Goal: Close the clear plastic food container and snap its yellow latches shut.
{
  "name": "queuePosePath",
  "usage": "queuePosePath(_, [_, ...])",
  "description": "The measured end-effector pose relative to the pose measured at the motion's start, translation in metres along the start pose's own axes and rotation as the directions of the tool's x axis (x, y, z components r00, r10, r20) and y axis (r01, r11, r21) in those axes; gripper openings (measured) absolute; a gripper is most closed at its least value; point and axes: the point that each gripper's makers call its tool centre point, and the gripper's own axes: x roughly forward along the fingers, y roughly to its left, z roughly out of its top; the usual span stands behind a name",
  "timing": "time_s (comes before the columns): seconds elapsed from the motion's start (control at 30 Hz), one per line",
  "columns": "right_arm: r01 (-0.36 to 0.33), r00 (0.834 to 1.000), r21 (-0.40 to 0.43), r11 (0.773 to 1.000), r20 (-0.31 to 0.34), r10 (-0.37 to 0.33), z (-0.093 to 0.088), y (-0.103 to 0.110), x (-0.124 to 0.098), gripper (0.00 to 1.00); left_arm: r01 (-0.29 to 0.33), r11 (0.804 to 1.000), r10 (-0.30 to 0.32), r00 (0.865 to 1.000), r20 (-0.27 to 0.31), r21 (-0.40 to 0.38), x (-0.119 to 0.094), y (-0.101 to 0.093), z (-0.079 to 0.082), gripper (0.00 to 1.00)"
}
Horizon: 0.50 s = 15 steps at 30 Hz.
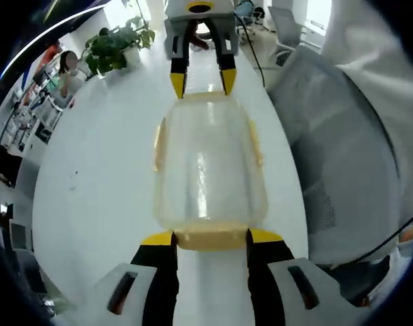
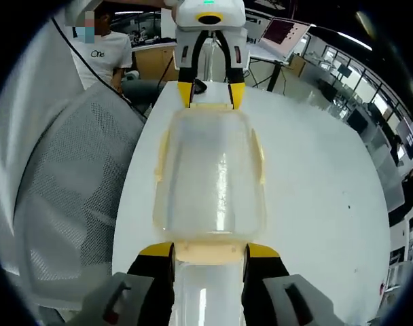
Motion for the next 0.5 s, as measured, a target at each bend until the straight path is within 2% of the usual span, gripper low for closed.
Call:
queuePosePath(0.2, [0.002,1.000,-0.010,1.000,-0.001,-0.002,-0.010,0.002,-0.020,0.36,-0.011,1.000,0.011,1.000,0.001,-0.005,-0.002,-0.002,0.021,0.37])
queuePosePath(0.3, [-0.003,1.000,-0.018,1.000,-0.002,0.003,-0.023,0.009,-0.032,0.36,-0.007,1.000,0.007,1.000,-0.012,0.000,0.004,-0.009,0.039,0.37])
queuePosePath(0.5, [0.006,1.000,-0.020,1.000,-0.006,-0.006,-0.039,0.010,-0.047,0.36,-0.016,1.000,0.016,1.000,-0.022,0.003,0.007,-0.009,0.059,0.36])
